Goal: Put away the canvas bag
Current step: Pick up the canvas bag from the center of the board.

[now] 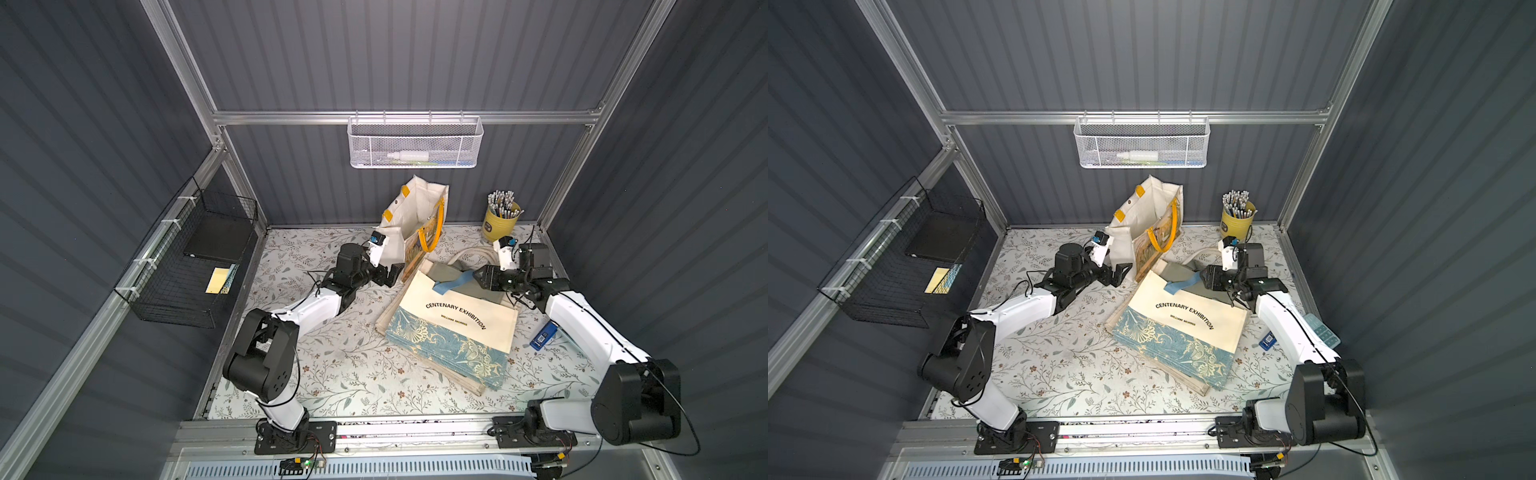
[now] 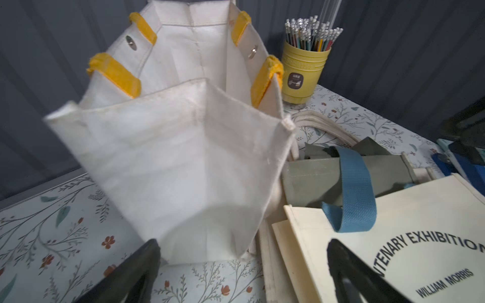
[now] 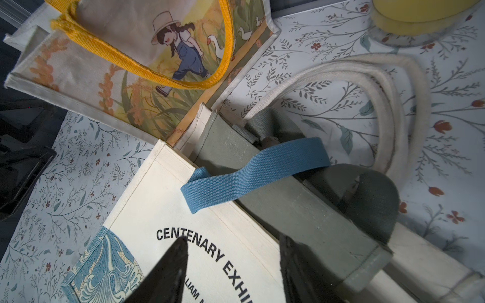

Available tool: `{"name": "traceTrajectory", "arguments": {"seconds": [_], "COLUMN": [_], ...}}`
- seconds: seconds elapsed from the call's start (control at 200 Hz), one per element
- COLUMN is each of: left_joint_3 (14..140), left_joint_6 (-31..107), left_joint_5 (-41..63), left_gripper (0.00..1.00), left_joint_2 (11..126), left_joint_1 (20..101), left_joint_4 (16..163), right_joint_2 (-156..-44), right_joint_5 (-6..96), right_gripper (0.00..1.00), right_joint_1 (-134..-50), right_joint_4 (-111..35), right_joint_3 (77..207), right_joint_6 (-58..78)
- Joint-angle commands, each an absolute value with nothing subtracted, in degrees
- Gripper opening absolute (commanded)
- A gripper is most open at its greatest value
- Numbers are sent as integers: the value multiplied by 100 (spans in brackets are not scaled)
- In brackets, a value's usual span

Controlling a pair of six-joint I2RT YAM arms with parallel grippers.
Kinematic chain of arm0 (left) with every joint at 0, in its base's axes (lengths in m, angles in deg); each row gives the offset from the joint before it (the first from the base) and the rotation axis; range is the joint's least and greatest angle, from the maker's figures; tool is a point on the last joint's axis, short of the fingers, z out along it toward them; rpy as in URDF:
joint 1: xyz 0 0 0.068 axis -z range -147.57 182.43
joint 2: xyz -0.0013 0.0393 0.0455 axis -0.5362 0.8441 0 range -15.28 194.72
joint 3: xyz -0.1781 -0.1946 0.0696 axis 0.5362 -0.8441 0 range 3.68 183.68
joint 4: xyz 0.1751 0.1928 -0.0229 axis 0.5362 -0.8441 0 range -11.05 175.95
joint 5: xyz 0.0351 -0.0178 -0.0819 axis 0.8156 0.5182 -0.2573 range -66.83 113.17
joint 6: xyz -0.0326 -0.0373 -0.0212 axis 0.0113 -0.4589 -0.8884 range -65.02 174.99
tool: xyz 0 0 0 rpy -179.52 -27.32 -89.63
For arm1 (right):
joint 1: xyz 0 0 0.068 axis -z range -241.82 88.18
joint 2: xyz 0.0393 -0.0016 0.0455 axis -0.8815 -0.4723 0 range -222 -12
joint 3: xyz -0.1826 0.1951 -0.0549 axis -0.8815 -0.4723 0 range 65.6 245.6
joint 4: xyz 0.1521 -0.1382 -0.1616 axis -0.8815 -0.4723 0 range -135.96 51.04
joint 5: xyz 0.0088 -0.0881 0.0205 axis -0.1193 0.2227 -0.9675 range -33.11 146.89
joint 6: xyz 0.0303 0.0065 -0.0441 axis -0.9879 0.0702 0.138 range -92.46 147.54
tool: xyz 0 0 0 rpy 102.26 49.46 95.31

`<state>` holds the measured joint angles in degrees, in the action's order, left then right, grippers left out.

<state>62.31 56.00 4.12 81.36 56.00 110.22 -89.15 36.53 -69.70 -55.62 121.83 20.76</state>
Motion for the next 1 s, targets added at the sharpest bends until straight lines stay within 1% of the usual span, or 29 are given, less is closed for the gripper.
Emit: {"name": "traceTrajectory", "arguments": {"seconds": [0.0,0.165,0.285,0.375,0.57,0.8,0.916,0.996], "left_joint_3": [6262,6185,6395,6585,6604,7110,7014,6784], "left_joint_6": [5615,5411,5376,5332,5371,5296,5349,5633], "left_joint_5": [-131,-620,-1237,-1509,-1476,-1581,-1509,-1282], "left_gripper": [99,100,99,99,99,100,99,99], "left_joint_2": [8342,8549,8838,9033,9129,9533,9394,9146], "left_joint_1": [5388,5053,4916,4870,4799,4790,4761,4746], "left_joint_4": [11551,12393,12627,12678,12699,12715,12639,12475], "right_joint_2": [-9008,-9059,-9134,-9205,-9319,-9659,-9613,-9568], "right_joint_5": [3621,3658,3645,3626,3658,3598,3682,3727], "right_gripper": [58,58,58,58,58,58,58,58], "right_joint_1": [-6999,-7000,-6999,-6999,-7008,-7076,-7118,-7116], "right_joint_4": [-5506,-5530,-5531,-5555,-5576,-5729,-5778,-5770], "right_joint_3": [12176,12202,12219,12259,12337,12704,12730,12710], "right_joint_6": [2198,2220,2215,2189,2175,2167,2210,2232]}}
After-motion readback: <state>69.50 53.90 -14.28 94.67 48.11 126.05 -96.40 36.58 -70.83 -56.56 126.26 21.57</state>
